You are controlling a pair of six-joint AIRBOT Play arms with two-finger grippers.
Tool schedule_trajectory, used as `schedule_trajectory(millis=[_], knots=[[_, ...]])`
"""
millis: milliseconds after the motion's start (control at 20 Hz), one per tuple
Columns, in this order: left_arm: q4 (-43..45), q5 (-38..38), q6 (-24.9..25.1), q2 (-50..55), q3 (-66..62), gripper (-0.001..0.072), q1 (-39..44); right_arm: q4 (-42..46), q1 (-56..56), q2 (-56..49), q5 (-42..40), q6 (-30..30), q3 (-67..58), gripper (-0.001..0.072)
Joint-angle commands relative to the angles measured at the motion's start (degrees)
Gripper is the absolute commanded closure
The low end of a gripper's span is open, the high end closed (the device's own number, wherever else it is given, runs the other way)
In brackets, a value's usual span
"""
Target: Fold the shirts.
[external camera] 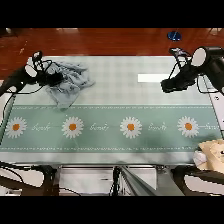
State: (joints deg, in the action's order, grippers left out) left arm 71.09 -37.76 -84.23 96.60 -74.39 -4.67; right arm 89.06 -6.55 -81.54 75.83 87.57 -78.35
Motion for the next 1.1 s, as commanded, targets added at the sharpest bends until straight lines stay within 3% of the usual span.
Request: schedule_trajectory(millis=[0,200,300,400,800,1050], knots=[[-0.2,-6.9,0.2,-1.1,-7.5,0.0682,0.2,0.5,-0.1,0.0,0.0,-0.7,0.0,0.0329],[-0.9,-15.9,0.2,-9.2,-19.9,0.0682,1.3,5.3,-0.1,1.2,2.4,-1.3,-0.4,0.0333],[-2.1,-18.8,3.1,-15.6,-24.7,0.0682,3.0,6.0,-0.1,4.2,5.2,-1.2,-1.0,0.0413],[-2.1,-21.0,4.0,-22.8,-27.8,0.0682,5.4,6.1,-0.1,9.4,5.2,-1.2,-1.1,0.0417],[-2.1,-21.2,4.0,-50.0,-28.7,0.0683,10.5,11.9,-0.1,30.0,4.8,-1.2,-1.1,0.0416],[-2.6,-21.2,4.0,-53.7,-28.7,0.0683,10.5,11.9,-0.1,34.9,6.5,-1.2,-1.1,0.0416]])
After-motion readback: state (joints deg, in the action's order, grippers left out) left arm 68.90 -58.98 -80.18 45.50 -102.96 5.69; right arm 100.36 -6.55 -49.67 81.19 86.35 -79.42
